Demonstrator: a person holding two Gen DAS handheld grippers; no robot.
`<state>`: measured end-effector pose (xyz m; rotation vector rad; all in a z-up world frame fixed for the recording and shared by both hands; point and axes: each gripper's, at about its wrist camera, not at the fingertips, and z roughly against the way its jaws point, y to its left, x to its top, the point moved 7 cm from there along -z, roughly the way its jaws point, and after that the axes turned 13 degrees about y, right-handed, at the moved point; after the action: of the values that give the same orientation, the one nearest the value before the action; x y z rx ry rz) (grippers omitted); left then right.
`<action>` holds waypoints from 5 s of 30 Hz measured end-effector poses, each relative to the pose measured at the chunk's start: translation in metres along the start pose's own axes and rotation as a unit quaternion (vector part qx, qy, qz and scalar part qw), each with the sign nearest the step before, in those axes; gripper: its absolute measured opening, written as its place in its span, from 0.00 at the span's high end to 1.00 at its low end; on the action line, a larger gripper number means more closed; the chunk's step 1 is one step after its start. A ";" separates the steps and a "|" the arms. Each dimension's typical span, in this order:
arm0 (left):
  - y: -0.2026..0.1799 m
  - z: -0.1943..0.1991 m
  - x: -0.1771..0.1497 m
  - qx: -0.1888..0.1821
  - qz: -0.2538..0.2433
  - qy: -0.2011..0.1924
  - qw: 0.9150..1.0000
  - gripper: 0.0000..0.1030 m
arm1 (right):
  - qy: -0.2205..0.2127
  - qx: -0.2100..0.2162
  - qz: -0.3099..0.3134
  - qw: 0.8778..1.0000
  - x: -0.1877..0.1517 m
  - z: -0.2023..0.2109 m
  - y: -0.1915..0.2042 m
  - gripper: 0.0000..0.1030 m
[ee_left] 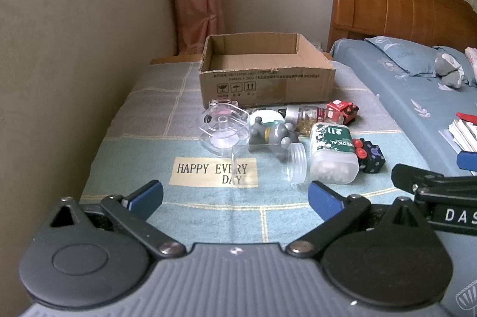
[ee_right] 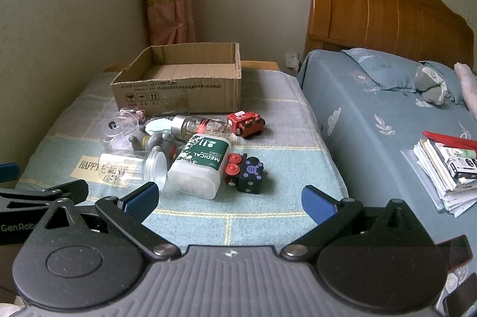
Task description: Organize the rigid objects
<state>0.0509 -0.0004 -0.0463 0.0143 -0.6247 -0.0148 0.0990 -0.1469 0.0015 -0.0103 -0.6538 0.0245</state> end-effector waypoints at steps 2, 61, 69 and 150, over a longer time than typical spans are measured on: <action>-0.001 0.000 0.000 -0.001 0.000 0.000 1.000 0.01 | 0.000 0.000 0.000 1.000 0.000 0.000 0.000 0.00; -0.033 -0.114 0.039 -0.052 -0.118 0.045 0.991 0.01 | 0.024 0.051 0.061 0.997 -0.005 -0.090 -0.036 0.00; -0.003 -0.121 0.027 -0.049 -0.101 0.063 0.992 0.01 | 0.061 0.046 0.068 0.995 -0.010 -0.120 -0.043 0.00; 0.004 -0.111 0.045 -0.099 -0.145 0.084 0.981 0.12 | 0.057 0.056 0.152 0.985 0.054 -0.163 -0.049 0.46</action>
<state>0.1523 0.0041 -0.1104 -0.0853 -0.4447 -0.3558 0.2424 -0.1945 -0.0940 -0.0028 -0.5309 0.3525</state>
